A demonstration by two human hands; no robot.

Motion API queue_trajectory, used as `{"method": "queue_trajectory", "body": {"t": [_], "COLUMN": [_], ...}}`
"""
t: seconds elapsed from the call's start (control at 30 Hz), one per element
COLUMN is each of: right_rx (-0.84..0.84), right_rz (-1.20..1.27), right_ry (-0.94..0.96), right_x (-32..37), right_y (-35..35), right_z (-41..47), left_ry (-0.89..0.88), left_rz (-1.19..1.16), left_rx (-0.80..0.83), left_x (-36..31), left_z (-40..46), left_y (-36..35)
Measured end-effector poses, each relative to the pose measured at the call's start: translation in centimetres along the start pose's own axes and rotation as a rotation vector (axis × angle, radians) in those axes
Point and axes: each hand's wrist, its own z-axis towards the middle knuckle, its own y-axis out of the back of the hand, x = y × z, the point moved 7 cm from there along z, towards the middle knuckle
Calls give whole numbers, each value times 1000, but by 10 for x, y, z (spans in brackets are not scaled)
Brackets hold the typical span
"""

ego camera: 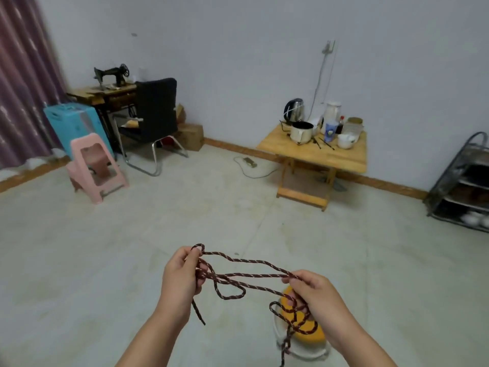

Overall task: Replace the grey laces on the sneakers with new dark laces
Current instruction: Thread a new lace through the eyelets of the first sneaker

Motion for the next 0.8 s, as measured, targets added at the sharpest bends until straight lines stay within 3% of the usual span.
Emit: {"method": "queue_trajectory", "body": {"t": [0.27,0.47,0.63,0.8], "right_rx": [-252,-435,-635,-899], "right_rz": [157,328,439,567], "right_ry": [-71,-97,-127,-141], "right_x": [3,-4,-5,-10], "right_y": [64,132,178,211], "right_z": [62,106,116,111], "left_ry": [40,203,237,135], "left_rz": [-68,-240,-200,-12], "left_rx": [119,224,271,406], "left_x": [-10,-8,-16,-20], "left_z": [94,163,205,233], "left_y": [-85,-170,-231,-300]}}
